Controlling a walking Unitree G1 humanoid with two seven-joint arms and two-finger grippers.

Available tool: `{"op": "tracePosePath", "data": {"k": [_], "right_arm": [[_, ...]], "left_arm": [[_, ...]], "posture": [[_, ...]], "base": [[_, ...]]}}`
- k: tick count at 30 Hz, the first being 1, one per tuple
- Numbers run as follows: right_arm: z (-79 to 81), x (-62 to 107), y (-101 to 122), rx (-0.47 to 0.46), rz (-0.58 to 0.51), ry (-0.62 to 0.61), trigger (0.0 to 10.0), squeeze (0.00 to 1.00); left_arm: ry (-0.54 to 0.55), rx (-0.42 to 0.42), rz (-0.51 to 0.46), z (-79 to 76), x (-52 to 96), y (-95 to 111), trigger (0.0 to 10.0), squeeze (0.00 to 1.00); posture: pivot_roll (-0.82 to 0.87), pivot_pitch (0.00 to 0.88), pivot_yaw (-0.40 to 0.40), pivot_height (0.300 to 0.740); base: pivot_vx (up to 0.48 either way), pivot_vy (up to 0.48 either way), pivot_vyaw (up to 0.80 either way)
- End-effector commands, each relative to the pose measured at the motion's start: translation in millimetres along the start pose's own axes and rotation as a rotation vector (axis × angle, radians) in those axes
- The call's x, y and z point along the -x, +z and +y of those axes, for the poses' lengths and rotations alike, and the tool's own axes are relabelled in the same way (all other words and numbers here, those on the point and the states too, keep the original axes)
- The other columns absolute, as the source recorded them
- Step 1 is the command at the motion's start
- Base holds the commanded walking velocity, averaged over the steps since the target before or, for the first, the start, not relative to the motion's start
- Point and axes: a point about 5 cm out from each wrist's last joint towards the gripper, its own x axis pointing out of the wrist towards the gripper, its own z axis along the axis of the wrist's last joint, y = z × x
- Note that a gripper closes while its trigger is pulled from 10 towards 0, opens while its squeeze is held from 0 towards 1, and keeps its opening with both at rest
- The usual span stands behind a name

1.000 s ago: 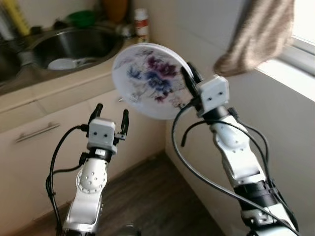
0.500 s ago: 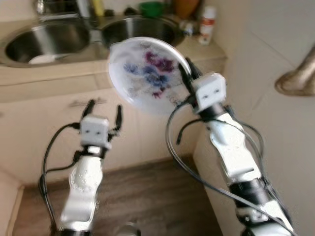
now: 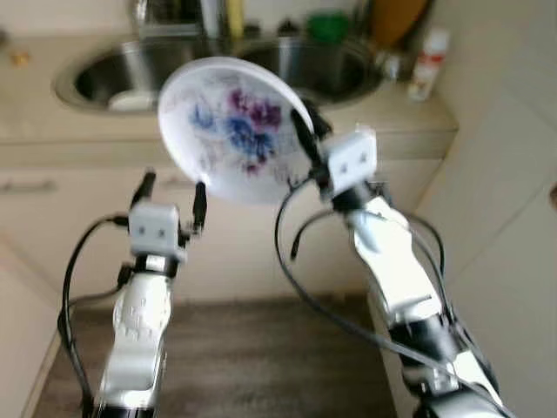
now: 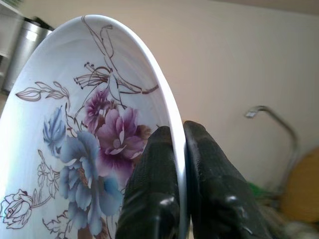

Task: Kitchen organization

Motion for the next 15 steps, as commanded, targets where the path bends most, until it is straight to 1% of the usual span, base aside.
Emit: {"op": "tracePosePath", "data": {"k": [1, 2, 5, 6, 9, 12, 14, 15], "right_arm": [[-8.7, -0.5, 2.5, 0.020, -0.008, -0.026, 10.0, 0.00], [-8.4, -0.8, 2.8, 0.024, -0.010, -0.023, 10.0, 0.00], [-8.0, -1.8, 2.8, 0.028, -0.006, -0.021, 10.0, 0.00], [-8.1, -2.1, 3.1, 0.043, -0.006, -0.018, 10.0, 0.00], [-9.1, -3.1, 4.2, 0.031, -0.015, -0.023, 10.0, 0.00], [-10.2, -4.2, 4.6, 0.023, -0.016, -0.024, 10.0, 0.00], [-9.9, -5.4, 5.2, 0.055, -0.019, -0.011, 10.0, 0.00], [-10.1, -5.9, 5.4, 0.055, -0.021, -0.013, 10.0, 0.00]], "left_arm": [[-0.027, 0.016, -0.029, -7.4, -1.9, 5.5, 10.0, 0.00], [-0.028, 0.017, -0.029, -7.6, -2.0, 5.6, 10.0, 0.00], [-0.031, 0.016, -0.031, -7.6, -2.2, 5.8, 10.0, 0.00], [-0.032, 0.016, -0.031, -7.6, -2.2, 5.8, 10.0, 0.00], [-0.036, 0.016, -0.032, -8.3, -2.5, 5.9, 10.0, 0.00], [-0.038, 0.016, -0.033, -9.1, -2.7, 6.0, 10.0, 0.00], [-0.040, 0.016, -0.033, -9.7, -2.8, 5.9, 10.0, 0.00], [-0.040, 0.015, -0.032, -9.8, -2.8, 5.9, 10.0, 0.00]], "posture": [[0.05, 0.036, -0.014, 0.740], [0.06, 0.035, -0.013, 0.740], [0.06, 0.035, -0.012, 0.740], [0.06, 0.036, -0.012, 0.740], [0.06, 0.036, -0.014, 0.740], [0.06, 0.035, -0.014, 0.740], [0.06, 0.035, -0.014, 0.740], [0.06, 0.035, -0.014, 0.740]], "base": [[0.480, 0.000, 0.00], [0.480, 0.000, 0.00], [0.480, 0.000, 0.74], [0.480, 0.000, 0.80], [0.480, 0.000, 0.79], [0.382, 0.000, 0.43], [0.373, 0.000, 0.80], [0.368, 0.000, 0.80]]}}
